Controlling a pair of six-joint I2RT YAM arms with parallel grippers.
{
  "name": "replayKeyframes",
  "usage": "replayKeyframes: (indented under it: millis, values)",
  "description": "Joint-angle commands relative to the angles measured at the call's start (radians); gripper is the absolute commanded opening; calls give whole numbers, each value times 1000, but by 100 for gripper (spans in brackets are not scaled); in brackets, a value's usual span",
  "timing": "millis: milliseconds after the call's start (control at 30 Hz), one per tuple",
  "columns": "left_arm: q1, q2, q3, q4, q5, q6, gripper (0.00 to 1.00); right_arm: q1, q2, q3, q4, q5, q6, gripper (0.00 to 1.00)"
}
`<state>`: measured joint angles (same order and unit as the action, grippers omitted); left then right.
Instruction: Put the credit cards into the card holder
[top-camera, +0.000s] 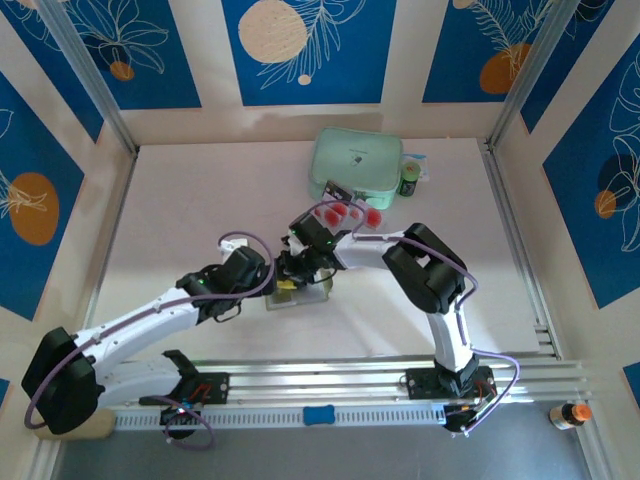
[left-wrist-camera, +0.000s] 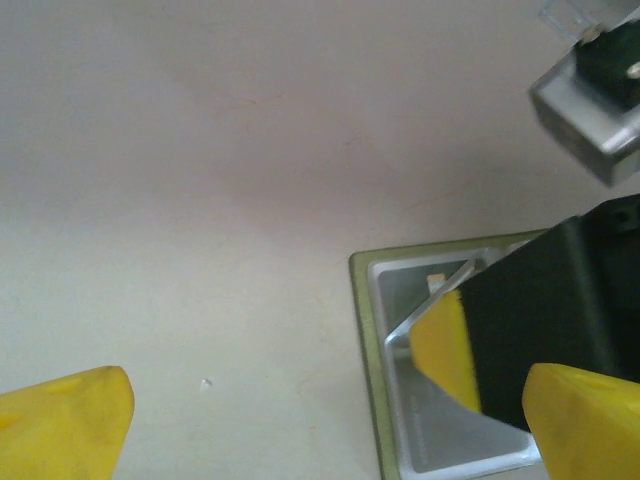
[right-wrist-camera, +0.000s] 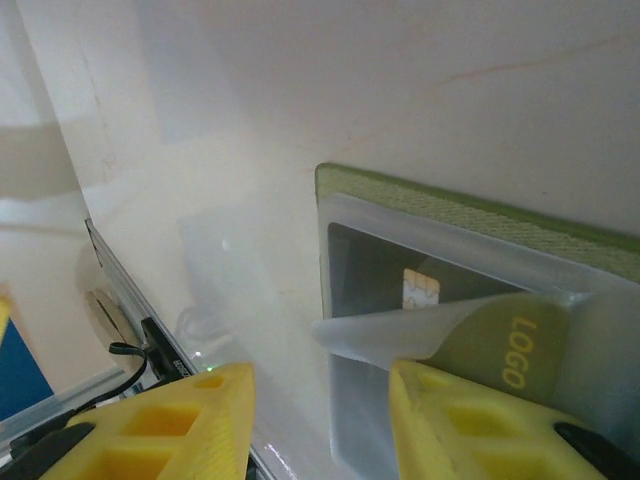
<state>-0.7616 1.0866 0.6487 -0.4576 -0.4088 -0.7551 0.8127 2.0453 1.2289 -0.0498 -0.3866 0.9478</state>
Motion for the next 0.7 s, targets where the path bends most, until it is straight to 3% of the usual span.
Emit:
replayKeyframes:
  millis: [0,667]
  values:
    - [1,-19,-15,-4,-1,-18,100,5,7,29,-2,-37,11,40]
    - [4,36,-10,31,16,-21,100,-147,-170,174,-192,-119,-169,41]
